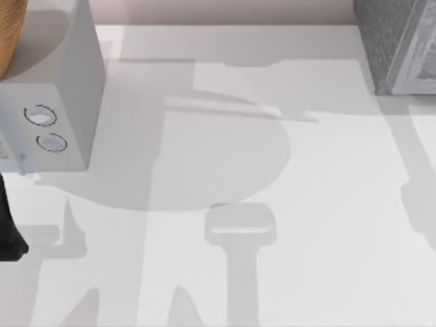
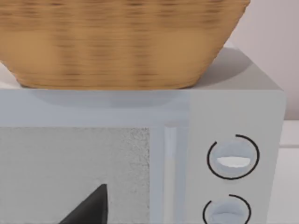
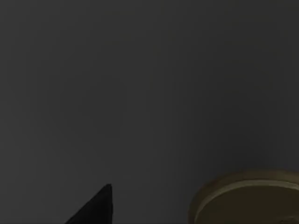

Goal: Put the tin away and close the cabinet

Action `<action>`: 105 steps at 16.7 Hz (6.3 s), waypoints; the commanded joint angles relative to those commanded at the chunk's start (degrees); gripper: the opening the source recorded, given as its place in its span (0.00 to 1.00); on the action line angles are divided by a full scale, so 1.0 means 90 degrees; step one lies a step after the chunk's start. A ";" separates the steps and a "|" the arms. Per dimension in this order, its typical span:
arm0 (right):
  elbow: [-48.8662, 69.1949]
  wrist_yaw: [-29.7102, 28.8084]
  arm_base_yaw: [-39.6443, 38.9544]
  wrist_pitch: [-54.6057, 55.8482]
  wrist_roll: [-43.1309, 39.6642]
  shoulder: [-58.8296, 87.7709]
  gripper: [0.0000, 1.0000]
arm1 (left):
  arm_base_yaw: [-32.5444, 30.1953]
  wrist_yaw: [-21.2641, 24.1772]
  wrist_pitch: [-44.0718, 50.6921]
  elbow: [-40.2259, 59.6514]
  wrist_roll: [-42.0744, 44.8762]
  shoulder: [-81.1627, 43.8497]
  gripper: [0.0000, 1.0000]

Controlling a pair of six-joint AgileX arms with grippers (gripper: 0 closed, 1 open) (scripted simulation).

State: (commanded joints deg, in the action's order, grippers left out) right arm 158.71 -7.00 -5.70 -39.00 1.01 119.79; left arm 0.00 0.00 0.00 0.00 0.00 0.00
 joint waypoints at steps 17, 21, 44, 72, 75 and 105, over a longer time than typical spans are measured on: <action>-0.5664 0.0581 0.0265 0.1969 -0.0326 -0.4881 1.00 | 0.0000 0.0000 0.0000 0.0000 0.0000 0.0000 1.00; -0.8047 0.0742 0.0351 0.2516 -0.0283 -0.6578 1.00 | 0.0000 0.0000 0.0000 0.0000 0.0000 0.0000 1.00; -1.7621 0.0778 0.0633 0.4332 -0.0113 -1.3302 1.00 | 0.0000 0.0000 0.0000 0.0000 0.0000 0.0000 1.00; -1.5615 0.6324 0.6255 1.0946 0.0028 -0.4793 1.00 | 0.0000 0.0000 0.0000 0.0000 0.0000 0.0000 1.00; -1.5396 0.6933 0.6874 1.1667 0.0044 -0.3864 1.00 | 0.0000 0.0000 0.0000 0.0000 0.0000 0.0000 1.00; -0.7842 0.7329 0.7245 0.3373 0.0050 -0.4583 1.00 | 0.0000 0.0000 0.0000 0.0000 0.0000 0.0000 1.00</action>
State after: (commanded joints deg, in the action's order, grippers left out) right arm 88.13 58.96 59.50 -8.64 1.46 78.55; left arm 0.00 0.00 0.00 0.00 0.00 0.00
